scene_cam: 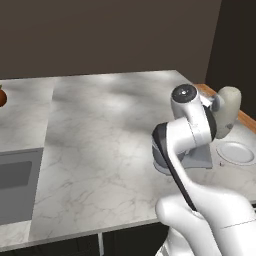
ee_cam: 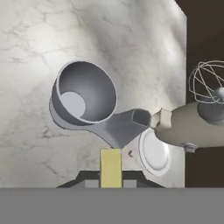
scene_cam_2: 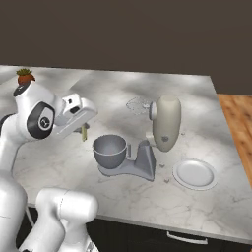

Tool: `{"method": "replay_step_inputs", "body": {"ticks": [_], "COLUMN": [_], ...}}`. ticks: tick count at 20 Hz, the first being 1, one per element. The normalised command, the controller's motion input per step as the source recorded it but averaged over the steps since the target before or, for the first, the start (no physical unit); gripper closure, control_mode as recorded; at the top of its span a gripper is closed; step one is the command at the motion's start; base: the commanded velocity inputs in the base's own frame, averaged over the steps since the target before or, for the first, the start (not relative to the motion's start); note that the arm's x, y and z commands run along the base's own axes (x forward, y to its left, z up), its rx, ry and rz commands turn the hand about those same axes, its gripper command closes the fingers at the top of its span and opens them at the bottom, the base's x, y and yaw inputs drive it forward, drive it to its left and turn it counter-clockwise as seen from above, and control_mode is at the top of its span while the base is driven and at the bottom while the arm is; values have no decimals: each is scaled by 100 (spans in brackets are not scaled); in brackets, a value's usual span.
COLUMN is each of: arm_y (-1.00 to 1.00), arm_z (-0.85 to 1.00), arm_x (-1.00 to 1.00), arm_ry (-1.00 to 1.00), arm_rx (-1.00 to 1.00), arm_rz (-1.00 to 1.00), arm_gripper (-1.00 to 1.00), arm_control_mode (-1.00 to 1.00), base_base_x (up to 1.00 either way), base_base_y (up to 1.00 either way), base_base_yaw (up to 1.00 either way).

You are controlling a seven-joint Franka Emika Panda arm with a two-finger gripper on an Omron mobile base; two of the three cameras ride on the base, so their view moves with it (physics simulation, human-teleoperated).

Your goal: Add butter and sugar cubes to the stand mixer bowl and then turn on the stand mixer to begin making frosting.

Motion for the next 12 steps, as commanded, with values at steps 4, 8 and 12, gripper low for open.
{"method": "replay_step_inputs", "body": {"ticks": [4,8,12], "arm_y": [5,0,0], "arm_z": [-30,-29,-28], "arm_x": [24,27,33], "arm_ry": [4,5,6], "arm_rx": [7,4,3], "arm_rz": [0,0,0], "arm_gripper": [100,100,100], "arm_control_mode": [-100,-100,-100], "base_base_x": [0,0,0], "base_base_y": [0,0,0], "base_base_yaw": [0,0,0]}}
